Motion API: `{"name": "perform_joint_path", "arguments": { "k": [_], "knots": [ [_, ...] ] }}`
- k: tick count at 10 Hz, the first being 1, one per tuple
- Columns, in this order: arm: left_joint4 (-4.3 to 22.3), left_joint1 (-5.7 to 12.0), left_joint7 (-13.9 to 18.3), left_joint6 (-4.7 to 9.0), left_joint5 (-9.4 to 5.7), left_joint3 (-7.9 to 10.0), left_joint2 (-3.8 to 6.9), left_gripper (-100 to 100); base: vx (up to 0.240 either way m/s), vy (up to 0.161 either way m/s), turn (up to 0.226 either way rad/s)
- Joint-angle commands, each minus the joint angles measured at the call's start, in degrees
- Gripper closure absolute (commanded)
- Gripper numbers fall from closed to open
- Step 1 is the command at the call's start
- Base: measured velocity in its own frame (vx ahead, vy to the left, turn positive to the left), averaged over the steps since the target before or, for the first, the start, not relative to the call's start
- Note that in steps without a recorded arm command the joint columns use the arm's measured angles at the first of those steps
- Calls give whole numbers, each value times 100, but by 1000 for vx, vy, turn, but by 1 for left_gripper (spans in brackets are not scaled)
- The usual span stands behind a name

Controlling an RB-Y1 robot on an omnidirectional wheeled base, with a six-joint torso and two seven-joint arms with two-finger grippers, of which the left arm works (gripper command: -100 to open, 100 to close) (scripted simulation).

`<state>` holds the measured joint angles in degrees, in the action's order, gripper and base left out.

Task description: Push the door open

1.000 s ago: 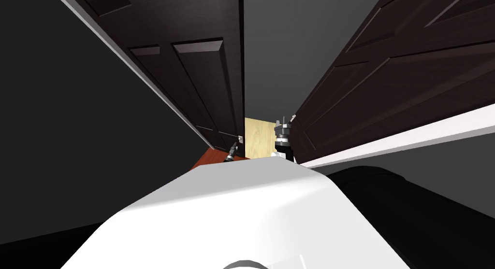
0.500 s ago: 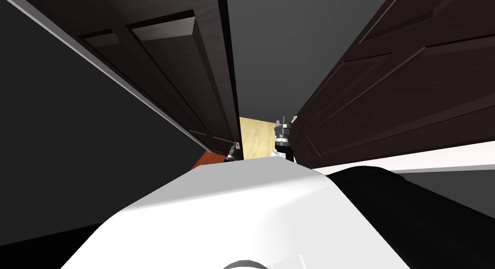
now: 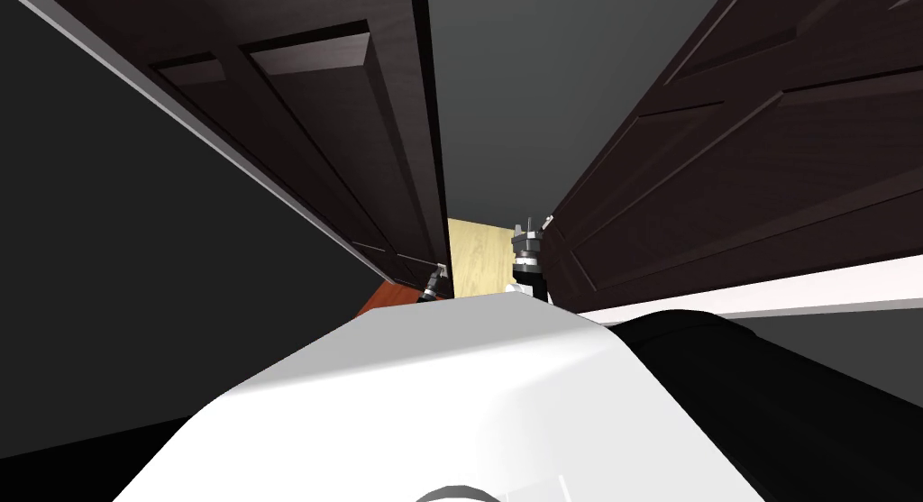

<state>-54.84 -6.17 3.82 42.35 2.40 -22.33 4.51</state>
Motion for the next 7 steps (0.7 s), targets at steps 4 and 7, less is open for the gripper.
{"name": "perform_joint_path", "arguments": {
  "k": [4,7],
  "knots": [
    [51,41,-45,2,-52,150,27,100,96,-58,25],
    [120,101,-107,1,-122,357,45,100,175,-93,33]
  ]
}}
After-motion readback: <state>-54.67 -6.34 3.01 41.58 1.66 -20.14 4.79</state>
